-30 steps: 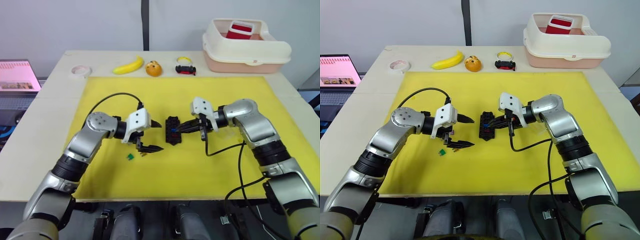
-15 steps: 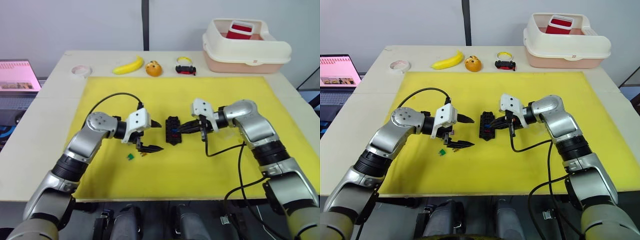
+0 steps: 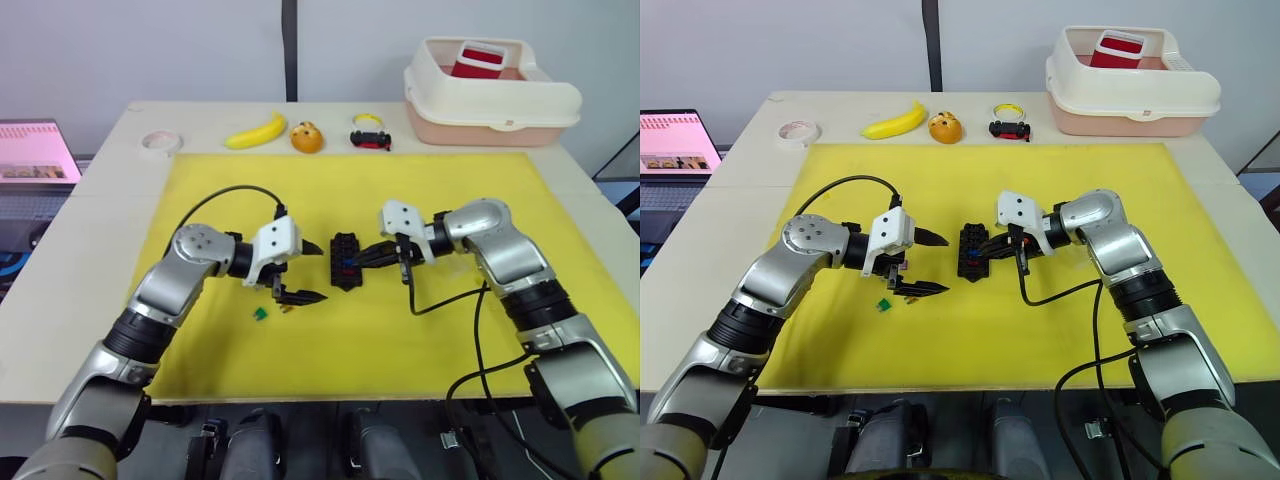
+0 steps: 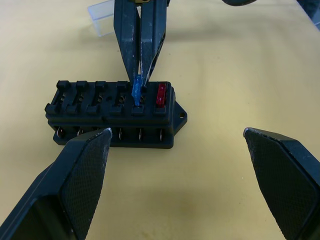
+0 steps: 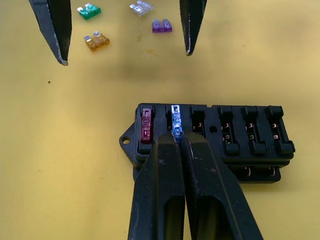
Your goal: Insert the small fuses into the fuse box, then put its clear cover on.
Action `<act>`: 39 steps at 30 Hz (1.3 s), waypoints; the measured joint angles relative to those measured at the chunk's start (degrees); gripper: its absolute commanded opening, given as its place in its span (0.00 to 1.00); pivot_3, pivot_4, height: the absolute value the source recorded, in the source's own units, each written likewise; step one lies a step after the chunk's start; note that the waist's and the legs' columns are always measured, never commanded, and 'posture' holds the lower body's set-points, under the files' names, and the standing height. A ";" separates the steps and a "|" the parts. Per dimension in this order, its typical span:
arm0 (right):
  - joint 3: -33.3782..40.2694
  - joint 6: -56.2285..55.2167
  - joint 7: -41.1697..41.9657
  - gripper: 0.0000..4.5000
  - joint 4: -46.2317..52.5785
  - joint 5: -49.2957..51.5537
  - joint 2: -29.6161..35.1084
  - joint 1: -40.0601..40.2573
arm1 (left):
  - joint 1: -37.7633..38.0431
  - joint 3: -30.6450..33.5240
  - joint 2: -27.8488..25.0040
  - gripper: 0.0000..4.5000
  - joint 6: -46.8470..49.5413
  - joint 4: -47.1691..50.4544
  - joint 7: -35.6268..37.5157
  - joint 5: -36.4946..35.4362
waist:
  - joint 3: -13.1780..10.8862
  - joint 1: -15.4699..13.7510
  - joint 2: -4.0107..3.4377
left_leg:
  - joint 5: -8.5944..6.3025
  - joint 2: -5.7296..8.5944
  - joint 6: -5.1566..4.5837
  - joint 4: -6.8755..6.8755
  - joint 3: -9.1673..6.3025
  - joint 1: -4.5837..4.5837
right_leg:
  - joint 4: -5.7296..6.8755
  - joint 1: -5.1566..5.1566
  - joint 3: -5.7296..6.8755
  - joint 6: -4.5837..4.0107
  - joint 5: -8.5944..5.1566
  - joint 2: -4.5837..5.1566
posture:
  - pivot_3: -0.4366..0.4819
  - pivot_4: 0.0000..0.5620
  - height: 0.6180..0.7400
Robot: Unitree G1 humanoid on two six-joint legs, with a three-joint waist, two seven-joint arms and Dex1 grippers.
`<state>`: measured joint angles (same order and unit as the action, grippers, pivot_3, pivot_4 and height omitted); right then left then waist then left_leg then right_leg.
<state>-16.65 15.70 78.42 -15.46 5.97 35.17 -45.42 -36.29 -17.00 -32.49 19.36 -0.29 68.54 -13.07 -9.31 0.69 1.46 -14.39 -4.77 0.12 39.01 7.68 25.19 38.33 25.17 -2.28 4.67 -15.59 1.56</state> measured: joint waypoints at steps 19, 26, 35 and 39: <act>-1.02 -1.77 0.72 0.00 -0.86 -1.38 -0.13 -1.32 | 0.00 0.00 0.00 0.98 0.00 0.00 -0.05 0.00 | 0.00 0.01 0.00 | 0.00 0.00 0.00 0.00 0.00 0.00 | 0.00 0.00 0.00 0.00 0.00 0.00 | 0.48 0.27 0.99; -1.30 -2.02 1.15 0.00 -1.84 -1.39 -0.50 -2.02 | 0.00 0.00 0.00 0.98 0.01 0.00 -0.11 0.00 | 0.00 0.02 0.00 | 0.00 0.00 0.00 0.00 0.00 0.00 | 0.00 0.00 0.00 0.00 0.00 0.00 | 0.48 0.27 0.99; -2.17 -1.88 2.24 0.00 -2.18 -2.30 -0.38 -3.19 | 0.00 0.00 0.00 0.98 0.00 0.00 -0.18 0.00 | 0.00 0.02 0.00 | 0.00 -0.01 0.00 0.00 0.00 0.00 | 0.00 0.00 0.00 0.00 0.00 0.00 | 0.48 0.27 0.99; -2.13 -1.55 2.38 0.00 -2.13 -2.25 -0.38 -3.18 | 0.00 0.00 0.00 0.98 0.00 0.00 -0.18 0.00 | 0.00 0.02 0.00 | 0.00 -0.01 0.00 0.00 0.00 0.00 | 0.00 0.00 0.00 0.00 0.00 0.00 | 0.48 0.27 0.99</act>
<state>-18.77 14.15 80.80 -17.59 3.72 34.78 -48.60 -36.29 -17.00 -32.49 19.35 -0.30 68.36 -13.07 -9.31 0.71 1.46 -14.39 -4.78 0.12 39.00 7.68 25.19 38.34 25.17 -2.28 4.67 -15.59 1.56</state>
